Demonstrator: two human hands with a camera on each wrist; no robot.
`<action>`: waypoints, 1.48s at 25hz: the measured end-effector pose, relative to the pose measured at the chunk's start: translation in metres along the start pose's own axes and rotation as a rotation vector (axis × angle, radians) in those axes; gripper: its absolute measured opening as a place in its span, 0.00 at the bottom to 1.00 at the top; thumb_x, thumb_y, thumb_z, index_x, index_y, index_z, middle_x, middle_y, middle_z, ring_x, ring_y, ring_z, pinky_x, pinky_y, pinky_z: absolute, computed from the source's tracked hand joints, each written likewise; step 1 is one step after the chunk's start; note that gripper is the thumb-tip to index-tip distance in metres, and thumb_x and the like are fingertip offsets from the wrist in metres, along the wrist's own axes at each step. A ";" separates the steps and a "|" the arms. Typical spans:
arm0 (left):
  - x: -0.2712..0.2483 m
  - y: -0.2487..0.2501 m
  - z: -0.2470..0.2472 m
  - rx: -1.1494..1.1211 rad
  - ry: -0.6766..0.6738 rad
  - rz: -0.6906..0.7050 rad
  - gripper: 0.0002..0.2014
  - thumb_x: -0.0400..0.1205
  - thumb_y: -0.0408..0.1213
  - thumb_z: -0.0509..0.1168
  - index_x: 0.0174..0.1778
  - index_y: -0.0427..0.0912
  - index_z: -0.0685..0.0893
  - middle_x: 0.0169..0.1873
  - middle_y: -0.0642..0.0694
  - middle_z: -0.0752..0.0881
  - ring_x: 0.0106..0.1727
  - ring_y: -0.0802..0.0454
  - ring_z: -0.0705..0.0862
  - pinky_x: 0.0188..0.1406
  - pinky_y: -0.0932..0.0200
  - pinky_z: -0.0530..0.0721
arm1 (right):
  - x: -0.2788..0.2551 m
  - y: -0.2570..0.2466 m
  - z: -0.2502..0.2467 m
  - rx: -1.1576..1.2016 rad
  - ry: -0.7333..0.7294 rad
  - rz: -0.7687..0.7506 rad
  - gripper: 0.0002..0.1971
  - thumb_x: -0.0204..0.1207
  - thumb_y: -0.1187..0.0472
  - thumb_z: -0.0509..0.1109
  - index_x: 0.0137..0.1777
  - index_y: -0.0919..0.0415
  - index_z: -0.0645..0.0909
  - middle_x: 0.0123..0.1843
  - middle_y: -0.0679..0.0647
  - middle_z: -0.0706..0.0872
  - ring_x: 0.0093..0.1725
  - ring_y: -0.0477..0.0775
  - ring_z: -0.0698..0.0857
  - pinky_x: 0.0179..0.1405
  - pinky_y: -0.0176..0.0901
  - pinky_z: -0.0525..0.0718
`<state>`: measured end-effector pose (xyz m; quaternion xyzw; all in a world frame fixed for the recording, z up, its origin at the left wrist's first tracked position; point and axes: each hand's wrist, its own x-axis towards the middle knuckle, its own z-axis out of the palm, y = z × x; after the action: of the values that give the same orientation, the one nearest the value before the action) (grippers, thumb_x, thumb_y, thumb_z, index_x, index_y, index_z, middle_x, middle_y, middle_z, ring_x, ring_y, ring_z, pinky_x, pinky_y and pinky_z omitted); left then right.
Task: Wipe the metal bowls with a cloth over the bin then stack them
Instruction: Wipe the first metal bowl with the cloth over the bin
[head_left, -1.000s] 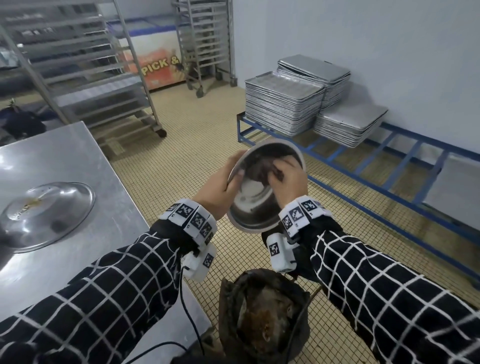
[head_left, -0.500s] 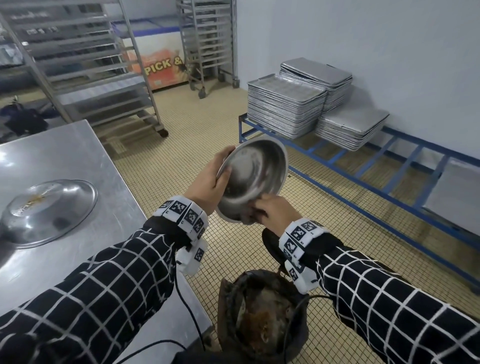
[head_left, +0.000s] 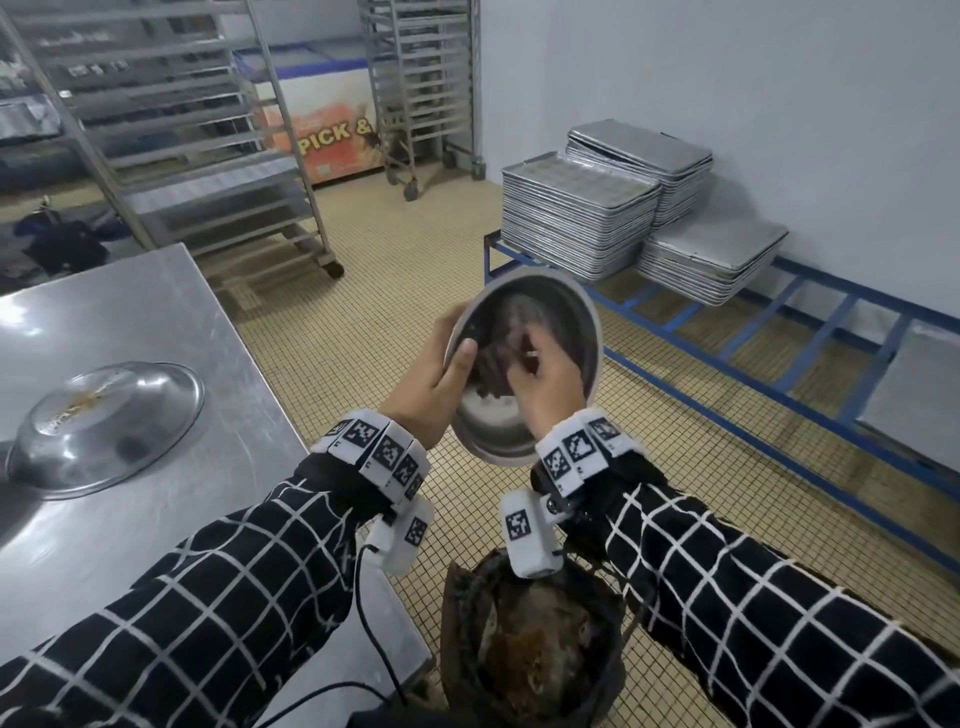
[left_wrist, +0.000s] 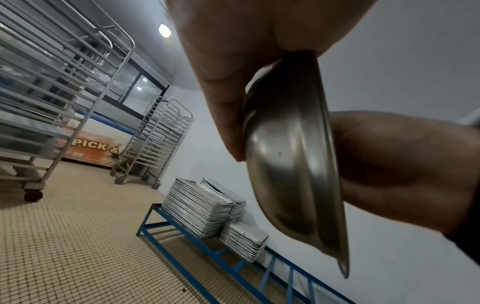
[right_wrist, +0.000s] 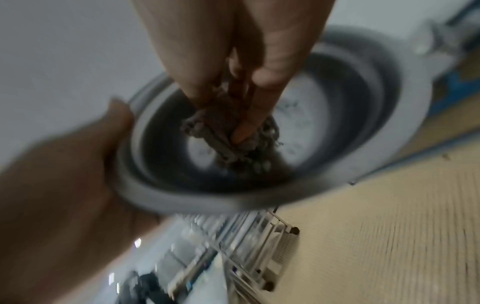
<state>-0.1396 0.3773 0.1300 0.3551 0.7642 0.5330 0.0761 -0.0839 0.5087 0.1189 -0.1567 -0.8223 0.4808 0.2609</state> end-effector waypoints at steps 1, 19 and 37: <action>0.001 0.001 -0.001 0.004 -0.008 0.008 0.18 0.86 0.54 0.47 0.72 0.61 0.61 0.58 0.61 0.78 0.54 0.75 0.81 0.47 0.75 0.81 | -0.003 0.002 0.004 -0.067 -0.092 -0.093 0.11 0.81 0.61 0.67 0.62 0.58 0.80 0.55 0.51 0.86 0.53 0.44 0.82 0.59 0.39 0.79; 0.006 0.000 -0.012 -0.029 0.164 -0.047 0.19 0.88 0.48 0.48 0.75 0.52 0.61 0.63 0.45 0.78 0.55 0.62 0.80 0.45 0.70 0.83 | -0.055 0.017 0.024 0.006 -0.276 -0.291 0.21 0.81 0.45 0.57 0.58 0.61 0.79 0.51 0.48 0.84 0.51 0.40 0.82 0.53 0.38 0.82; -0.004 0.018 -0.025 0.007 0.090 -0.135 0.12 0.88 0.53 0.47 0.67 0.67 0.65 0.55 0.63 0.80 0.53 0.72 0.79 0.52 0.75 0.79 | -0.022 0.062 -0.010 -0.992 -0.300 -0.213 0.31 0.82 0.40 0.30 0.84 0.48 0.41 0.86 0.48 0.41 0.82 0.57 0.31 0.80 0.62 0.35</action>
<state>-0.1409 0.3589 0.1554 0.2786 0.7909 0.5395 0.0761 -0.0600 0.5353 0.0623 -0.1063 -0.9907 0.0218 0.0824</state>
